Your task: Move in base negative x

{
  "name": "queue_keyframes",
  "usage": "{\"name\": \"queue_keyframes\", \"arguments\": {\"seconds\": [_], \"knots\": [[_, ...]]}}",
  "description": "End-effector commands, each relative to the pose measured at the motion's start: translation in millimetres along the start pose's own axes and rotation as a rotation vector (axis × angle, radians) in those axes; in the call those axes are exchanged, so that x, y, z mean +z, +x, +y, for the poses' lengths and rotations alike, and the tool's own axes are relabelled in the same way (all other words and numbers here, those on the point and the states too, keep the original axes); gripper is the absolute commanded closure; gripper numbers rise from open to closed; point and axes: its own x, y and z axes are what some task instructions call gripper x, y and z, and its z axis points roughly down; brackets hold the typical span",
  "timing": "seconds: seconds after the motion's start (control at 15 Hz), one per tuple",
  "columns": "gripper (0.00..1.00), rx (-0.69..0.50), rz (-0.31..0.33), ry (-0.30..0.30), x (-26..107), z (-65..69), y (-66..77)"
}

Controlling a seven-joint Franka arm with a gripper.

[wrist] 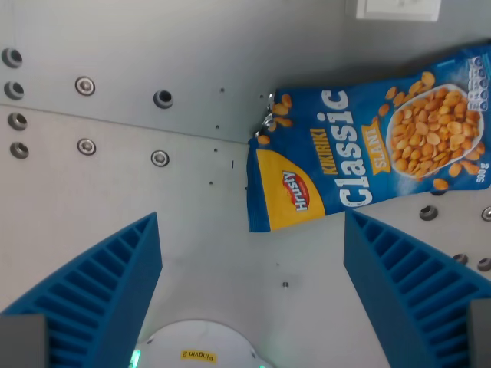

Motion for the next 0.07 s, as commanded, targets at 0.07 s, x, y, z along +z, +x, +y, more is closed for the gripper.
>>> {"name": "queue_keyframes", "arguments": {"seconds": [0.07], "knots": [[0.0, 0.015, 0.094, -0.027, 1.9, -11.8, -24.5]]}}
